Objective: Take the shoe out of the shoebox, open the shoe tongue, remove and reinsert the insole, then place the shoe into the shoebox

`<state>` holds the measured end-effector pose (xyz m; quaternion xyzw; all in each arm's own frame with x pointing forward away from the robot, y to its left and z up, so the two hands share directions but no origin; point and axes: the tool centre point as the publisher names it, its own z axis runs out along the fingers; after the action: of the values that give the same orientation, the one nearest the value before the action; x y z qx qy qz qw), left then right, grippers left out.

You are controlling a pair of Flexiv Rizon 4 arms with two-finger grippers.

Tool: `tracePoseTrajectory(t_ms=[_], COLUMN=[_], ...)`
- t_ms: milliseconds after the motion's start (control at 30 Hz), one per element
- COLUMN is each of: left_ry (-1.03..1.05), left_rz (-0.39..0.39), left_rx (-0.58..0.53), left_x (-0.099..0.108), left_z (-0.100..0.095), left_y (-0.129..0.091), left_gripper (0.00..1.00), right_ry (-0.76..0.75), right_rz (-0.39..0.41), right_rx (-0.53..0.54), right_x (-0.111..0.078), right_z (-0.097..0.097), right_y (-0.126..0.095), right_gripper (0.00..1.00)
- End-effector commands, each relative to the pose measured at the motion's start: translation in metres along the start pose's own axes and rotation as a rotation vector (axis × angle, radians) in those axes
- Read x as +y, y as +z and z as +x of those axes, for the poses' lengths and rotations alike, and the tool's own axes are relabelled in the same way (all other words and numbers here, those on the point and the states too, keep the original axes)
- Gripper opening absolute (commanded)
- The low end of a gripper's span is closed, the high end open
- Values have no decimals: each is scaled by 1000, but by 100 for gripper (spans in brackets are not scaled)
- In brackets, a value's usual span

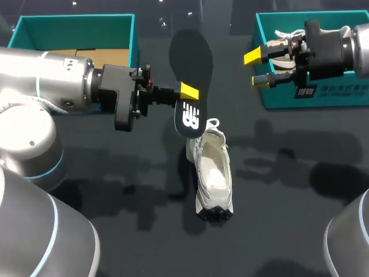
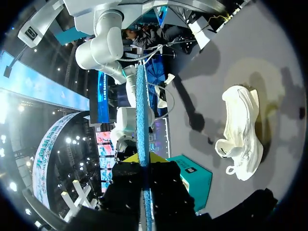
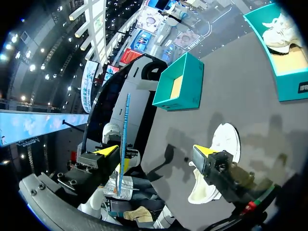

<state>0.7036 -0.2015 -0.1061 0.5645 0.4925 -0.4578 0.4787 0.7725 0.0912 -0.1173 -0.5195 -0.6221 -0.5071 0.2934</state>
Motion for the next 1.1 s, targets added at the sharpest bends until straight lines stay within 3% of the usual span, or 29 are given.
tracePoseTrajectory(t_ms=[33,333,567,800,1100], left_ry=[-4,-21,-19,-35,-49], left_rz=[-8,-35,-50,-78,-90], left_rx=[-20,-43,-52,-45,-48], left_x=[5,15,17,21,26], left_z=[9,24,34,42,42], left_y=[14,29,35,40,49], left_gripper=[0,0,0,0,0], right_ry=[-1,66,169,228,255], right_rz=[-1,87,112,123,132], right_rx=[17,146,174,170,179], right_x=[-2,-7,-13,-21,-29], right_z=[1,2,4,9,8], right_y=[9,35,44,49,55], right_gripper=[100,100,100,67,63])
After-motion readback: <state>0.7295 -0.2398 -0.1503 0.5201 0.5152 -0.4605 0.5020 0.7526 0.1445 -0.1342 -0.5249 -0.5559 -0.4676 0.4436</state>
